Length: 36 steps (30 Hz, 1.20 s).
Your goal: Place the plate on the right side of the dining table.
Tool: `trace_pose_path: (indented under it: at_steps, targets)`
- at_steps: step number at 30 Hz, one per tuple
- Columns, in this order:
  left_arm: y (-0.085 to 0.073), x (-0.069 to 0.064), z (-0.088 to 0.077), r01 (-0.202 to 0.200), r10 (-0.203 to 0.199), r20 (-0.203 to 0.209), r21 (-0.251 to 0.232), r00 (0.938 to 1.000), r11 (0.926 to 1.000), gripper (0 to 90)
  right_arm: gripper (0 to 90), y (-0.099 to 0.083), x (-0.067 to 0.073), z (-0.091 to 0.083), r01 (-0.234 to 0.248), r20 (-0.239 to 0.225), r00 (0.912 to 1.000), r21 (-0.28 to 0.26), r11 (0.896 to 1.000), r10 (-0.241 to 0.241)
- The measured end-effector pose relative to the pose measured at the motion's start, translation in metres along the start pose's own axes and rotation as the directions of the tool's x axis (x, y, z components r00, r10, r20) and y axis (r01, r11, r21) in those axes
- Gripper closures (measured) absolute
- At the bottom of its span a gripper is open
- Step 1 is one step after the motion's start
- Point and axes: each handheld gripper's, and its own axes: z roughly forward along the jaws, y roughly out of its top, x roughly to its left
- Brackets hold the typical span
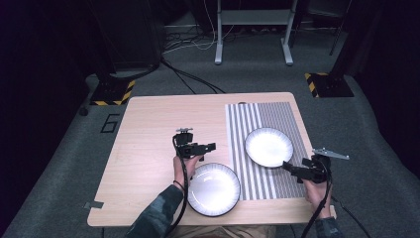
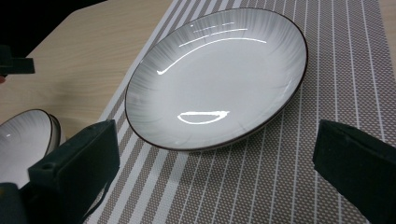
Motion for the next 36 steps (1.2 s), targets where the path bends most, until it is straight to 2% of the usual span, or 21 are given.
trace_pose_path:
  at_steps: [6,13,15,19,20,21,23,24,27,29,32,33,35,36]
  targets:
    - [-0.013,0.025,-0.027,-0.004,0.003,-0.045,-0.036,0.999,0.9994,11.0,0.0,-0.014,-0.001,-0.008,0.014,0.037,0.9992,0.003,1.0,-0.014]
    - [-0.034,0.062,-0.056,0.014,-0.017,-0.105,-0.032,0.9943,0.9994,9.4,0.0,-0.03,-0.004,-0.012,0.043,0.085,0.9954,0.021,0.999,-0.044]
    - [-0.041,0.07,-0.064,0.02,-0.025,-0.129,-0.041,0.9914,0.9989,8.8,0.0,-0.035,-0.004,-0.013,0.044,0.095,0.9944,0.031,0.999,-0.047]
    - [-0.056,0.089,-0.082,0.004,-0.013,-0.189,-0.051,0.9819,0.9987,8.5,0.0,-0.043,-0.006,-0.014,0.063,0.125,0.9899,0.039,0.997,-0.067]
    - [-0.06,0.093,-0.085,-0.001,-0.009,-0.205,-0.049,0.9788,0.9988,8.3,0.0,-0.045,-0.006,-0.015,0.065,0.131,0.9889,0.044,0.997,-0.07]
    - [-0.064,0.098,-0.089,-0.007,-0.003,-0.231,-0.046,0.973,0.9989,8.0,0.0,-0.047,-0.007,-0.015,0.072,0.14,0.987,0.049,0.996,-0.079]
    - [-0.069,0.104,-0.095,-0.006,-0.006,-0.255,-0.046,0.9669,0.9989,7.6,0.0,-0.051,-0.008,-0.016,0.09,0.159,0.9824,0.059,0.994,-0.099]
    - [-0.072,0.108,-0.1,-0.022,0.01,-0.279,-0.038,0.9602,0.999,7.4,0.0,-0.052,-0.008,-0.016,0.092,0.17,0.9803,0.062,0.994,-0.102]
    - [-0.079,0.116,-0.106,-0.038,0.025,-0.319,-0.033,0.9474,0.9987,7.0,0.0,-0.058,-0.01,-0.017,0.114,0.21,0.9692,0.079,0.99,-0.128]
    - [-0.084,0.121,-0.11,-0.056,0.046,-0.353,-0.016,0.9345,0.9983,6.5,0.0,-0.061,-0.012,-0.016,0.118,0.221,0.9657,0.094,0.989,-0.137]
    - [-0.089,0.126,-0.114,-0.07,0.062,-0.388,-0.005,0.9196,0.9975,6.2,0.0,-0.063,-0.012,-0.017,0.137,0.255,0.9532,0.115,0.984,-0.162]
    - [-0.092,0.128,-0.115,-0.084,0.077,-0.405,0.0,0.9112,0.9965,6.2,0.0,-0.063,-0.011,-0.017,0.149,0.263,0.9487,0.119,0.982,-0.176]
    - [-0.095,0.13,-0.115,-0.091,0.083,-0.417,-0.001,0.9053,0.9958,6.1,0.0,-0.065,-0.011,-0.014,0.167,0.278,0.9389,0.148,0.975,-0.203]
    - [-0.097,0.131,-0.115,-0.109,0.098,-0.432,-0.002,0.8965,0.994,6.3,0.0,-0.065,-0.011,-0.012,0.175,0.276,0.9371,0.159,0.972,-0.214]
